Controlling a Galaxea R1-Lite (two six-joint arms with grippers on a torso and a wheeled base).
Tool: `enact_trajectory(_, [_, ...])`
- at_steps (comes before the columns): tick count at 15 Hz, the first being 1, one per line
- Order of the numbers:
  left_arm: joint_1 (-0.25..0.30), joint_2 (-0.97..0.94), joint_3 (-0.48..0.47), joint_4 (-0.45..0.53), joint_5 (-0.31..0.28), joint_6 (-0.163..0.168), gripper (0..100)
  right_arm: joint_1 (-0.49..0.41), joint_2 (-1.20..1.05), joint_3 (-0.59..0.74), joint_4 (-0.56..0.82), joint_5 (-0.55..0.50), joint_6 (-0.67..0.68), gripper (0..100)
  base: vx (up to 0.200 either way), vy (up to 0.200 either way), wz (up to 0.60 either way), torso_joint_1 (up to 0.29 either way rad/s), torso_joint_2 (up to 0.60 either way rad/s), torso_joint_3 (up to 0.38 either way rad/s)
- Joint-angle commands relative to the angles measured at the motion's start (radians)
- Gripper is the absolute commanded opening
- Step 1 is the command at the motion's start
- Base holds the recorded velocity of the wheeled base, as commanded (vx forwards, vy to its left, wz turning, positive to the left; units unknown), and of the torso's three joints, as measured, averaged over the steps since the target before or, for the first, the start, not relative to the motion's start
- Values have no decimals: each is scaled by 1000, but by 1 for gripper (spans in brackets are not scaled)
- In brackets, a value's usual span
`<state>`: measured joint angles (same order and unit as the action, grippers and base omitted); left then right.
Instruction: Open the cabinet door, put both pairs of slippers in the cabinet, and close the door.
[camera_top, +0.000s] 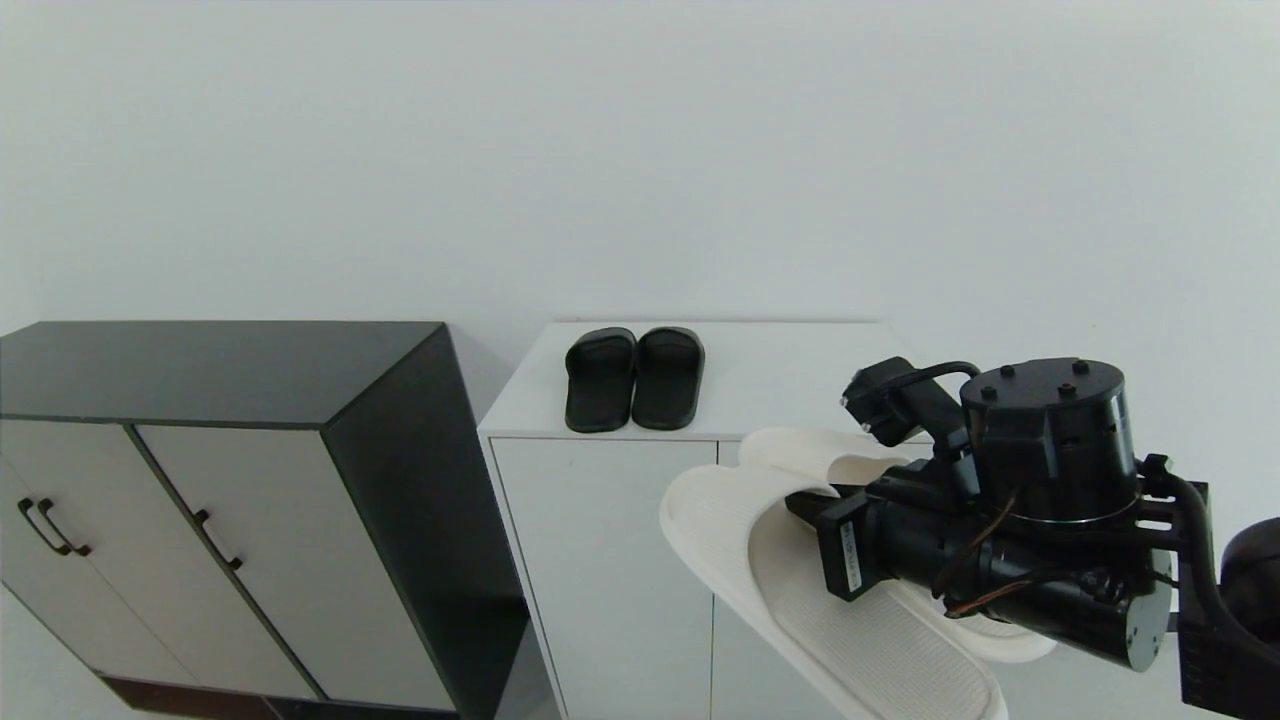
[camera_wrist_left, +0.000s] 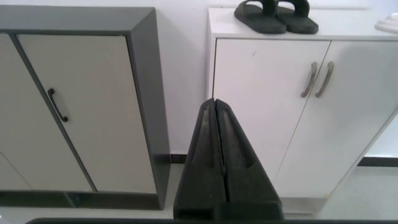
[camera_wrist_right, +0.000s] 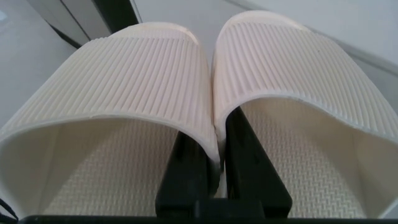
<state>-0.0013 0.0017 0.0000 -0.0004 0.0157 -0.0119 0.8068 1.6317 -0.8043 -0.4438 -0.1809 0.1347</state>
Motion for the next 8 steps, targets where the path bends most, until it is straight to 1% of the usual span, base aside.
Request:
enact_trajectory(1, [0, 0, 0, -1, 0, 0, 0, 2, 10, 7, 1, 0, 0, 0, 0, 0, 0, -188, 442, 232])
enact_trajectory(3, [0, 0, 0, 0, -3, -2, 0, 2, 25, 7, 1, 0, 0, 0, 0, 0, 0, -205, 515, 288])
enact_trajectory(4, [0, 0, 0, 0, -5, -2, 100, 2, 33, 7, -3, 0, 0, 0, 0, 0, 0, -222, 535, 310])
enact_trajectory(8, [0, 0, 0, 0, -3, 0, 100, 2, 45, 42, -88, -5, -3, 0, 0, 0, 0, -226, 543, 321])
